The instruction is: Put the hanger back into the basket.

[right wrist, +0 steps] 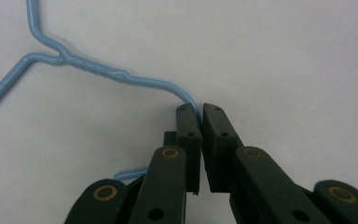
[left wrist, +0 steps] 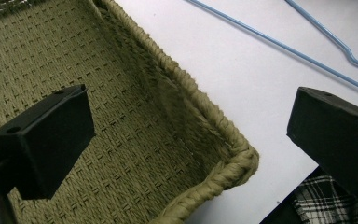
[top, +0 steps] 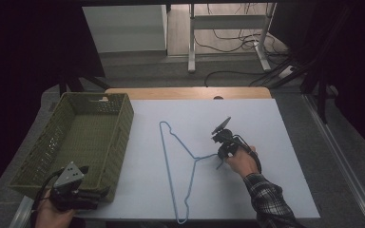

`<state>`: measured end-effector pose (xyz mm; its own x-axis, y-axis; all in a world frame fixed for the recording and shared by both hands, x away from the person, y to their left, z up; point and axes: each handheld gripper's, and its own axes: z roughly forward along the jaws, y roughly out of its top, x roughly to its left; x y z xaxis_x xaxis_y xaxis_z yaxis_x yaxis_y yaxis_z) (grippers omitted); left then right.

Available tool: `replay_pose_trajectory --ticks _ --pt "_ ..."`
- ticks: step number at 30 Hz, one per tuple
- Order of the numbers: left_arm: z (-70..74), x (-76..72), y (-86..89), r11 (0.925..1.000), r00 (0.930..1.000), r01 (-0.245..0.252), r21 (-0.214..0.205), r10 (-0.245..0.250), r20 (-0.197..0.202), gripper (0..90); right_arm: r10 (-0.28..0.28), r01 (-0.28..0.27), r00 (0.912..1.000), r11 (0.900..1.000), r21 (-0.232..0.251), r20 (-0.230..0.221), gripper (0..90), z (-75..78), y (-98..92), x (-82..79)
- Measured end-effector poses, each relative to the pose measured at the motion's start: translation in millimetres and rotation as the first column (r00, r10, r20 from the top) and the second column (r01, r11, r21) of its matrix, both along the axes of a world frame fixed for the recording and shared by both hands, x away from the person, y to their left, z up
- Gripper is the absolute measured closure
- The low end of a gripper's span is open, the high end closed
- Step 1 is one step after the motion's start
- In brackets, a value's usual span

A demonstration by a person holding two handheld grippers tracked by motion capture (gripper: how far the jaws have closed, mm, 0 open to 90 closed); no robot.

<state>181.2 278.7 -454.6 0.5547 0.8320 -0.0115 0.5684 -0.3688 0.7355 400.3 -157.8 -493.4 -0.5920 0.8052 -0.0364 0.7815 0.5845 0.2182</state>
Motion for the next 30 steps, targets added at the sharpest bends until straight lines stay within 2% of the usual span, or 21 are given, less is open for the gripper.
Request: replay_pose_trajectory --ticks 4,7,19,24,25,26,30 --pt "0.1 0.4 -0.2 1.0000 1.0000 0.000 -0.007 0.000 -0.002 0.6 0.000 0.000 0.9994 1.0000 0.006 0.034 86.7 1.0 -0.2 -2.6" --pt "0.3 0.6 -0.6 0.9998 1.0000 0.002 -0.018 -0.002 -0.003 0.7 0.008 -0.008 0.9992 1.0000 -0.001 0.039 86.8 2.1 -0.3 -3.7" --pt "6.8 2.6 -10.9 0.9985 0.9997 0.022 -0.051 -0.023 -0.008 1.3 0.017 -0.019 0.9970 0.9992 0.034 0.076 87.3 23.2 -0.8 -11.2" --pt "10.0 8.1 -26.8 0.9957 0.9978 0.064 -0.067 -0.065 -0.012 1.1 0.026 -0.029 0.9962 0.9988 0.038 0.083 87.4 28.7 -1.4 -12.7" --pt "10.5 9.6 -31.2 0.9957 0.9977 0.067 -0.064 -0.067 -0.011 1.0 0.028 -0.032 0.9958 0.9986 0.043 0.086 87.4 29.7 -1.7 -12.9" --pt "11.5 10.7 -35.7 0.9973 0.9981 0.061 -0.041 -0.061 -0.001 0.0 0.029 -0.033 0.9958 0.9984 0.046 0.087 87.4 30.9 -1.9 -13.1" --pt "17.3 18.6 -52.5 0.9902 0.9920 0.125 -0.061 -0.126 -0.006 0.4 0.023 -0.028 0.9957 0.9983 0.051 0.090 87.4 34.1 -1.4 -14.3"
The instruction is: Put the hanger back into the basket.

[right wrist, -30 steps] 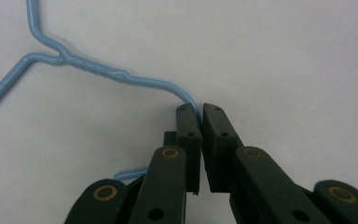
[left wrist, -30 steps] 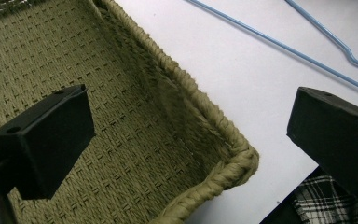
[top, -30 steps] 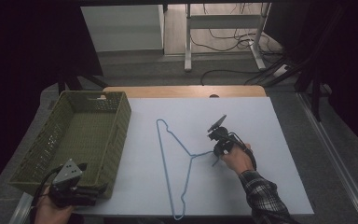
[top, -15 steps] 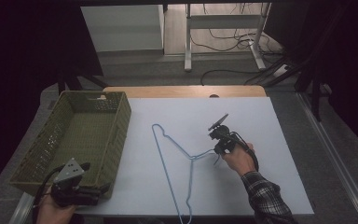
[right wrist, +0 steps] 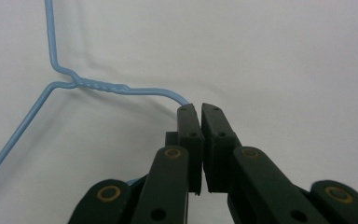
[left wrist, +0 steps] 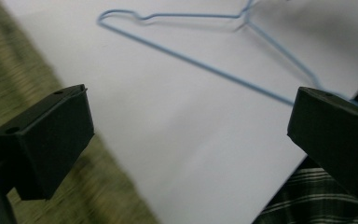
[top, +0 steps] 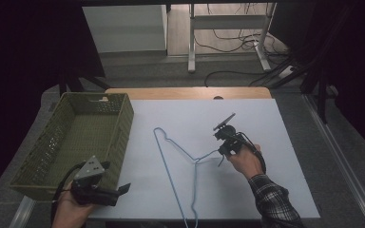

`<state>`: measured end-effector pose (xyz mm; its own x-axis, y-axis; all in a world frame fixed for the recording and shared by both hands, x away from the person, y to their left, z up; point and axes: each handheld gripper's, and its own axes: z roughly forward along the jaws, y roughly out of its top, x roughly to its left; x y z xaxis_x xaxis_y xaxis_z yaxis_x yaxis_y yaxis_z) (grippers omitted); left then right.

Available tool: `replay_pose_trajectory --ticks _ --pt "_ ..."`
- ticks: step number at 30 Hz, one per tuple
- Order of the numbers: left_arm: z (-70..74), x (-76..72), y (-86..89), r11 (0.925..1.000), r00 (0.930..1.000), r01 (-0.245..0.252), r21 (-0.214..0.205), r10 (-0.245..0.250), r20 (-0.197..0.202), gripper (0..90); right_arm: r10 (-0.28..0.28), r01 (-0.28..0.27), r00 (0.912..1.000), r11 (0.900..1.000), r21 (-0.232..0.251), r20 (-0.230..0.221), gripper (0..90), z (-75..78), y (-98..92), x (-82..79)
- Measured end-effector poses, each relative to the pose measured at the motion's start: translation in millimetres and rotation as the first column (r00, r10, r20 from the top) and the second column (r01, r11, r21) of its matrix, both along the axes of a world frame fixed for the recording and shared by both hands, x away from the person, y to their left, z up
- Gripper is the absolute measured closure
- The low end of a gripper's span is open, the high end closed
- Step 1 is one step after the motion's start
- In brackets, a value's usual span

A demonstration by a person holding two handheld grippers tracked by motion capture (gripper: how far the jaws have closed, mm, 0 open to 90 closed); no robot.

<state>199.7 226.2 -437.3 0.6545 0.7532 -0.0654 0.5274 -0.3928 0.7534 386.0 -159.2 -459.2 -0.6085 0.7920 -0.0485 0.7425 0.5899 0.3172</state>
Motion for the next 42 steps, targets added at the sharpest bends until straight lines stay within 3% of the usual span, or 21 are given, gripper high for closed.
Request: replay_pose_trajectory --ticks 7,10,17,24,29,41,42 --pt "9.4 16.7 -31.1 0.9967 0.9970 0.077 0.025 -0.077 0.007 0.3 0.001 -0.001 1.0000 1.0000 0.007 0.007 87.4 4.2 -0.5 -1.1" --pt "11.6 31.7 -53.2 0.9908 0.9910 0.134 0.021 -0.134 -0.007 0.3 0.001 -0.001 1.0000 1.0000 0.010 0.006 87.4 7.3 0.0 -1.2" --pt "11.4 52.4 -81.0 0.9820 0.9818 0.189 0.005 -0.189 -0.019 0.3 0.007 -0.007 0.9999 0.9999 0.014 0.012 87.4 11.2 0.9 -1.5" --pt "-0.2 75.1 -102.2 0.9745 0.9727 0.224 -0.020 -0.224 -0.059 0.8 0.008 -0.008 0.9999 0.9998 0.016 0.010 87.4 13.5 1.4 -2.2" --pt "-8.7 85.8 -114.5 0.9720 0.9684 0.235 -0.011 -0.235 -0.084 1.6 0.010 -0.010 0.9999 0.9998 0.017 0.011 87.4 15.4 1.8 -2.5" --pt "-26.1 117.1 -150.4 0.9584 0.9562 0.285 0.010 -0.284 -0.072 12.9 0.015 -0.015 0.9998 0.9998 0.014 0.015 87.4 19.0 4.2 -2.8" --pt "-29.5 123.3 -158.1 0.9532 0.9513 0.302 0.020 -0.300 -0.073 17.0 0.016 -0.016 0.9997 0.9998 0.013 0.016 87.4 19.1 4.7 -2.7"
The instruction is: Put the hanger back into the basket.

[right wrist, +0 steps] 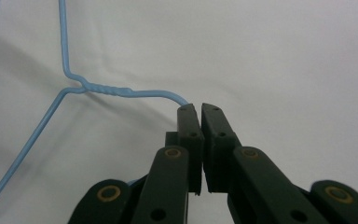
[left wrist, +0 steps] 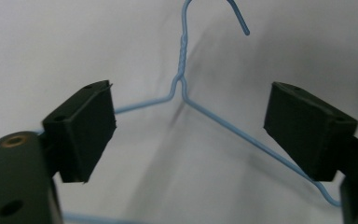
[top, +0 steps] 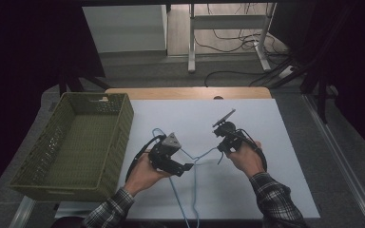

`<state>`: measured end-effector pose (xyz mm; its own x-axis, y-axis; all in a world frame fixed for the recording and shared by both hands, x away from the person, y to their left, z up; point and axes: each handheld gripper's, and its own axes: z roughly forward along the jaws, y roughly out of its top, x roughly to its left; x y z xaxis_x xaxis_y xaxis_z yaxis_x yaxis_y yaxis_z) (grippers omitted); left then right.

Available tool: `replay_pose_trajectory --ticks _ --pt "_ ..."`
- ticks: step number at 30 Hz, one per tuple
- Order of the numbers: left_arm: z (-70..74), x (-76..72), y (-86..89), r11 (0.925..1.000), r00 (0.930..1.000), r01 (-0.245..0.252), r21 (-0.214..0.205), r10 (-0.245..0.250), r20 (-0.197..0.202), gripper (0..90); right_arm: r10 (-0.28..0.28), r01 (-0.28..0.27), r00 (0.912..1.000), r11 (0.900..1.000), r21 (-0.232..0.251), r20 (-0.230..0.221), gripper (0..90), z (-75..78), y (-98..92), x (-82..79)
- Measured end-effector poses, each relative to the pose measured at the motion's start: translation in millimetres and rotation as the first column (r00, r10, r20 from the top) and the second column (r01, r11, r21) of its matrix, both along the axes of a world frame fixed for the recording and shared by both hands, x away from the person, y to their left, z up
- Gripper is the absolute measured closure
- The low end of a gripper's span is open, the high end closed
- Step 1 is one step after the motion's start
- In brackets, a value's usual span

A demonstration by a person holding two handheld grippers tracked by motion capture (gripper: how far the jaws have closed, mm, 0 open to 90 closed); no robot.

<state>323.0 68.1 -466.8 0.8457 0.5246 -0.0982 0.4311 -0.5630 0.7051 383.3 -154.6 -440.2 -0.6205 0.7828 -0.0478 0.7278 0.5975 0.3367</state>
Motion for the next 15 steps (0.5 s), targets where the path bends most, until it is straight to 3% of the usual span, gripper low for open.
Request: replay_pose_trajectory --ticks 2,3,8,9,12,13,15 --pt "-1.9 3.3 -3.8 1.0000 1.0000 0.007 0.003 -0.007 -0.001 18.5 0.003 -0.003 1.0000 1.0000 0.000 0.001 87.4 -0.1 0.0 0.2" --pt "-3.5 6.5 -6.8 0.9997 0.9998 0.022 0.015 -0.022 -0.002 23.8 0.003 -0.003 1.0000 1.0000 0.000 -0.002 87.3 -0.2 0.5 0.4" --pt "-11.9 21.2 -20.6 0.9968 0.9989 0.048 0.064 -0.048 -0.003 33.1 0.003 -0.003 1.0000 1.0000 0.000 0.000 87.4 -0.6 1.3 0.6" --pt "-15.4 25.5 -25.1 0.9978 0.9989 0.045 0.048 -0.044 -0.014 40.0 0.009 -0.009 1.0000 1.0000 0.002 -0.001 87.4 -0.8 1.2 0.9" --pt "-18.6 30.5 -30.0 0.9985 0.9989 0.041 0.038 -0.040 -0.026 48.0 0.008 -0.008 1.0000 1.0000 0.002 -0.002 87.4 -0.7 1.6 1.1" --pt "-21.4 36.7 -34.8 0.9960 0.9976 0.063 0.063 -0.060 -0.033 49.6 0.009 -0.009 1.0000 1.0000 0.002 -0.002 87.4 -0.7 1.8 1.1" --pt "-22.3 38.5 -36.0 0.9949 0.9970 0.071 0.071 -0.069 -0.035 53.8 0.010 -0.010 0.9999 0.9999 0.002 0.002 87.3 -0.3 2.2 1.1"
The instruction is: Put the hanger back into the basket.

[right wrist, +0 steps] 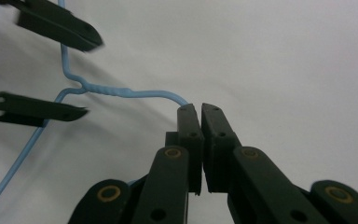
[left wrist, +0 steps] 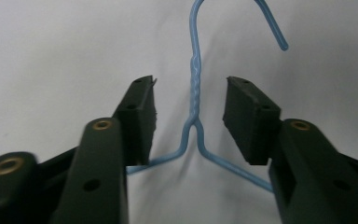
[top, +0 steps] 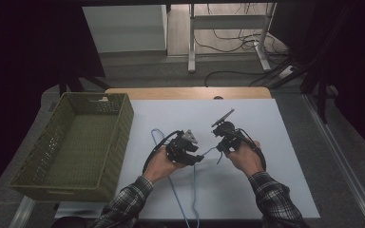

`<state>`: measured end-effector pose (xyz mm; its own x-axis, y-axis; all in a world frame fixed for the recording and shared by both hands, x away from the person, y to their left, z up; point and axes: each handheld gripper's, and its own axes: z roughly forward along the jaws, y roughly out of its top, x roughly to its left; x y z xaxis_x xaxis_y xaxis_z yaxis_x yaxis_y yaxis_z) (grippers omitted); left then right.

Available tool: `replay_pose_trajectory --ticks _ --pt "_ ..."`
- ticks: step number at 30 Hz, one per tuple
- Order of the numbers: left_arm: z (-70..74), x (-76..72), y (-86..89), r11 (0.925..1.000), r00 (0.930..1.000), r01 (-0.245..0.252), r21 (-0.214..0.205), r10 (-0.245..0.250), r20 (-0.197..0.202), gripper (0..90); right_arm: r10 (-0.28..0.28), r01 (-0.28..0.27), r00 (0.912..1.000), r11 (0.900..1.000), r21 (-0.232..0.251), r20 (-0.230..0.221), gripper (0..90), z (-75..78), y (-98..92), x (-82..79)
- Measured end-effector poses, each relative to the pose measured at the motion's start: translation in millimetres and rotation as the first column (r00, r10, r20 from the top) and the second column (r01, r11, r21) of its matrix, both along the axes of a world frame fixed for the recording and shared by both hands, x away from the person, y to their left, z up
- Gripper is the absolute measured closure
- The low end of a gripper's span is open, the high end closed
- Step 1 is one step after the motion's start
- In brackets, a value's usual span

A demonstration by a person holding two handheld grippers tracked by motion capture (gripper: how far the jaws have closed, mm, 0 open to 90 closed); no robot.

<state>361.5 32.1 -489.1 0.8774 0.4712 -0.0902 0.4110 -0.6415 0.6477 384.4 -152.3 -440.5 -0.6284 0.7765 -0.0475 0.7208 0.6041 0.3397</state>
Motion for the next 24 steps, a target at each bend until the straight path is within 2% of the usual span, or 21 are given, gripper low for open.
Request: replay_pose_trajectory --ticks 1,3,6,11,14,15,17,19,22,24 --pt "-2.7 3.6 -4.8 0.9999 0.9999 0.008 0.006 -0.008 -0.012 55.4 0.001 -0.001 1.0000 1.0000 0.000 0.000 87.3 0.4 0.2 -0.1" --pt "-4.6 6.1 -7.3 0.9998 0.9999 0.013 0.017 -0.013 -0.010 59.7 0.004 -0.004 1.0000 1.0000 0.000 -0.002 87.3 1.1 0.2 0.0" --pt "-7.5 8.1 -10.3 0.9997 0.9996 0.022 0.006 -0.022 -0.019 65.3 0.004 -0.004 1.0000 1.0000 0.002 -0.003 87.3 1.6 0.7 -0.1" --pt "-9.8 8.8 -13.1 0.9989 0.9991 0.041 0.021 -0.041 -0.014 71.7 0.003 -0.003 1.0000 1.0000 0.006 -0.006 87.3 1.7 1.5 -0.3" --pt "-11.0 9.4 -14.2 0.9993 0.9991 0.036 0.007 -0.036 -0.024 83.2 0.004 -0.004 0.9999 0.9999 0.009 -0.010 87.3 1.2 2.3 -0.3" --pt "-11.3 9.7 -14.4 0.9992 0.9987 0.040 -0.003 -0.040 -0.033 83.2 0.004 -0.004 0.9999 0.9999 0.009 -0.010 87.3 1.2 2.3 -0.3" --pt "-10.3 10.0 -14.4 0.9981 0.9982 0.056 0.024 -0.056 -0.021 84.9 0.005 -0.005 0.9999 0.9999 0.009 -0.010 87.2 0.8 2.2 -0.2" --pt "-9.5 9.8 -14.6 0.9978 0.9982 0.058 0.031 -0.057 -0.019 85.6 0.011 -0.011 0.9999 0.9999 0.013 -0.011 87.1 0.0 1.3 0.1" --pt "-8.6 12.5 -13.0 0.9979 0.9968 0.059 0.026 -0.057 -0.056 86.0 0.006 -0.005 0.9998 0.9989 0.047 -0.021 85.9 -0.2 -0.7 0.4" --pt "-7.5 12.4 -13.7 0.9979 0.9968 0.054 0.037 -0.051 -0.061 86.1 0.008 -0.007 0.9997 0.9986 0.052 -0.023 85.2 -0.8 -1.0 0.7"
